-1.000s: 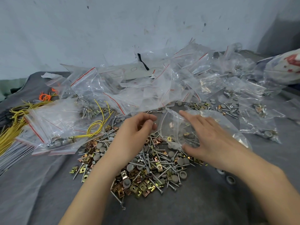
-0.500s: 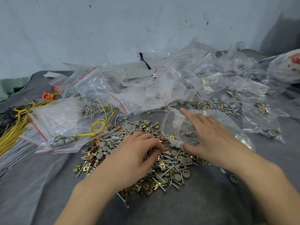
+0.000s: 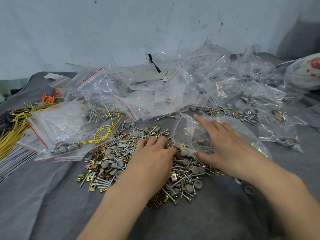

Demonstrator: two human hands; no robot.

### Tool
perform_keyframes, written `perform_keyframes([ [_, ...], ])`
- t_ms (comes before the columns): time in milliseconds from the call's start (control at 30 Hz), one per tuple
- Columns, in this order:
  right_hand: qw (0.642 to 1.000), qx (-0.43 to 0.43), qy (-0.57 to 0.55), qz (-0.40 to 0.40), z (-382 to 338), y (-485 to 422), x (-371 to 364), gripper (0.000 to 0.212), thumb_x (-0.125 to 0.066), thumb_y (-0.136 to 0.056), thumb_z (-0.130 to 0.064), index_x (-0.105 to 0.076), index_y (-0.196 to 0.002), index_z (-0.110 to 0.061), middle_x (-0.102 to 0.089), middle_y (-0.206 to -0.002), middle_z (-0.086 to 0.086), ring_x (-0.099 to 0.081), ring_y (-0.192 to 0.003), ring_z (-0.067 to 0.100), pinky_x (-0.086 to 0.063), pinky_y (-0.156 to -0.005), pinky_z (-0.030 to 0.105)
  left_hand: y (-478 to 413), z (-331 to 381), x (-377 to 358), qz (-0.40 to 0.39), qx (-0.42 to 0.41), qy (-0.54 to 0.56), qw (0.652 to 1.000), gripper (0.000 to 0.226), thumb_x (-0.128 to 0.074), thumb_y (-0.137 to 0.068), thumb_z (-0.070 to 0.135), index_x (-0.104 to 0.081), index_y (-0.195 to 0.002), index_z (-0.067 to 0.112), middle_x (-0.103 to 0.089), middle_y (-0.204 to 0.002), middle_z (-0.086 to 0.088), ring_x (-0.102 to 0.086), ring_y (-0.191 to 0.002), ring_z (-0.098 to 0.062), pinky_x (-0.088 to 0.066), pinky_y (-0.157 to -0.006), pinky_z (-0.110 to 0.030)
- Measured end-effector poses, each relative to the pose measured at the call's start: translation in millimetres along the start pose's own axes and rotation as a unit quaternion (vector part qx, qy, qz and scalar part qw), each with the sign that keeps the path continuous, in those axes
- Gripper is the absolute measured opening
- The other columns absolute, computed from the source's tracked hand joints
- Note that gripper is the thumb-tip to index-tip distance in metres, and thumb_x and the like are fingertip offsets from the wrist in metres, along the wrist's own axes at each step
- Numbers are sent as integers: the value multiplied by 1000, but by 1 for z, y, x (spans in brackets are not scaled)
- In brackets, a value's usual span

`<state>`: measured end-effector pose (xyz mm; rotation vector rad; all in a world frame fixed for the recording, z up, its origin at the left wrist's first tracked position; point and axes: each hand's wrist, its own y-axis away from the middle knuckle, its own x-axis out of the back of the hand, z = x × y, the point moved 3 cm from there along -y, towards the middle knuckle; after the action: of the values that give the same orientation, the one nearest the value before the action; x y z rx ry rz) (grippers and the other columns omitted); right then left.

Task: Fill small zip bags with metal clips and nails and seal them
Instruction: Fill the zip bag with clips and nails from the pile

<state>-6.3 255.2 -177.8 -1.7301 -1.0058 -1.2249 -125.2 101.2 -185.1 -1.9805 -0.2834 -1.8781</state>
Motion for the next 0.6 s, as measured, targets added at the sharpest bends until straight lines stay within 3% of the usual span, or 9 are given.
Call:
perform_keyframes([
  [100,1000,2,-2,1,1,0,0,99,-56,-87,-61,21,-149,-47,-31,-152,-9,-23,-138,12,-12,-120,32,-2,2,0,5,0,-2,1000,35,-39,-102,26,-47,-135,33,-48,-123,5,-41,-118,-21,-27,-104,-39],
  [300,1000,4,0,9,3,0,0,99,-55,-88,-61,19,-152,-44,-32,-151,-8,-24,-138,13,-11,-120,33,-2,5,2,-20,-19,54,998,30,-34,-104,37,-47,-130,42,-47,-119,9,-43,-116,-16,-32,-101,-35],
  [600,1000,4,4,7,3,0,0,96,-54,-90,-61,18,-152,-44,-30,-153,-8,-22,-142,14,-2,-116,28,-10,8,1,-42,15,64,997,31,-34,-104,42,-54,-126,33,-49,-121,7,-42,-118,-18,-34,-102,-36],
])
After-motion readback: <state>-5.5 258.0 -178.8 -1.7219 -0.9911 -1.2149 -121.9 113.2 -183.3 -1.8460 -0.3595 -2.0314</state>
